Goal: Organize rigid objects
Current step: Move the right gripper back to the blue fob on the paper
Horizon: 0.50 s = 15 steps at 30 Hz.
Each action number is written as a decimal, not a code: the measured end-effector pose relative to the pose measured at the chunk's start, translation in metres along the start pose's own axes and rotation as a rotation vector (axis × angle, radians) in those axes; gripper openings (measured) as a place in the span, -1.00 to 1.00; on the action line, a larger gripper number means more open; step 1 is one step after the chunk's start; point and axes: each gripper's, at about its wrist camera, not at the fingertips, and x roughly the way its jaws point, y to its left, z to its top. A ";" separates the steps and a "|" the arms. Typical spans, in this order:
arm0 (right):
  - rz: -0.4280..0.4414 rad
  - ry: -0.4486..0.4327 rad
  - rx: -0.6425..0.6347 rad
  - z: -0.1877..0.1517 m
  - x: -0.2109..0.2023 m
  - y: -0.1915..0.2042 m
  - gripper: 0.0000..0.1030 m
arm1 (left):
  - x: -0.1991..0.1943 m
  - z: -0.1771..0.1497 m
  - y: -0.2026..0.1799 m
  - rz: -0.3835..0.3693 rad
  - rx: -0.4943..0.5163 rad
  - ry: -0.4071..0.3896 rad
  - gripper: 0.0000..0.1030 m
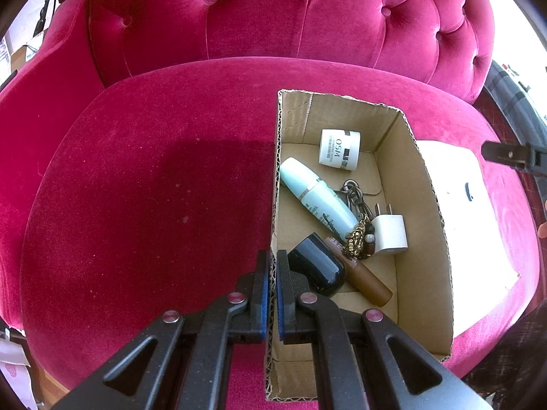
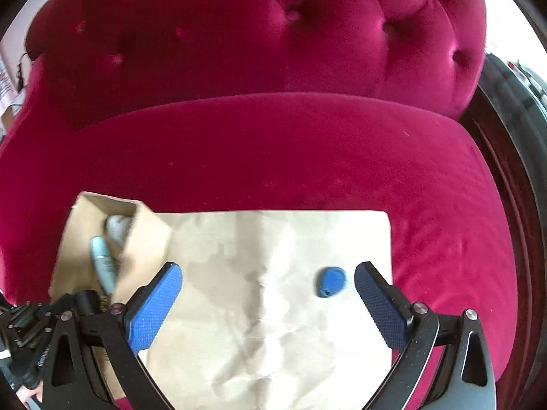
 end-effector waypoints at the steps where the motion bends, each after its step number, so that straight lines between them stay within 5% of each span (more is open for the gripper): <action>1: -0.011 0.005 0.007 -0.001 0.002 -0.005 0.99 | 0.000 0.000 -0.001 0.000 0.000 0.000 -0.94; 15: -0.109 0.069 0.106 -0.015 0.044 -0.047 0.99 | 0.011 0.007 -0.005 -0.001 0.000 0.000 -0.94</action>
